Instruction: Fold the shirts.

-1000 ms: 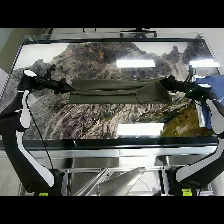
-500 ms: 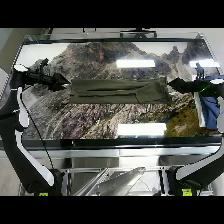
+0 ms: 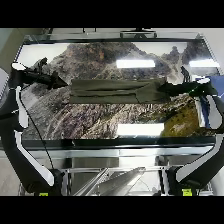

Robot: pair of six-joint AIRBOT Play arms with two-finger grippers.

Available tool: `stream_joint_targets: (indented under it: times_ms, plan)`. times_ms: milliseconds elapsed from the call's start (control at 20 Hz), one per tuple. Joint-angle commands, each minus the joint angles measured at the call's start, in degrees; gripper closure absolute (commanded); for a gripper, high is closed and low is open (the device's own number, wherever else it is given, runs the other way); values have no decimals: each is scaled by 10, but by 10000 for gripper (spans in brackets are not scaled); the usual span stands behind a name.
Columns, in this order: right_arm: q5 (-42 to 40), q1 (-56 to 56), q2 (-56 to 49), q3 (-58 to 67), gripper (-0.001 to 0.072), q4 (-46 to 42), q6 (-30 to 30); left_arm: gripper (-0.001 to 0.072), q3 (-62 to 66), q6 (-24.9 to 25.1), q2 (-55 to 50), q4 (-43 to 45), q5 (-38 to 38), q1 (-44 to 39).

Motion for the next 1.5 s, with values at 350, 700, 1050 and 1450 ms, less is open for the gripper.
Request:
stream_joint_targets:
  times_ms: [350,700,1050,1450]
  plan:
    - [2,-40,11,31,69,-17,24,707,-36,42,15,-32,-7,-93]
    - [15,-50,-19,40,4,-14,32,707,-36,58,16,-42,64,-170]
    - [43,-16,-37,40,16,0,32,707,-36,58,16,-38,147,-246]
    - [58,-13,-20,40,694,69,45,708,-36,44,5,26,270,-338]
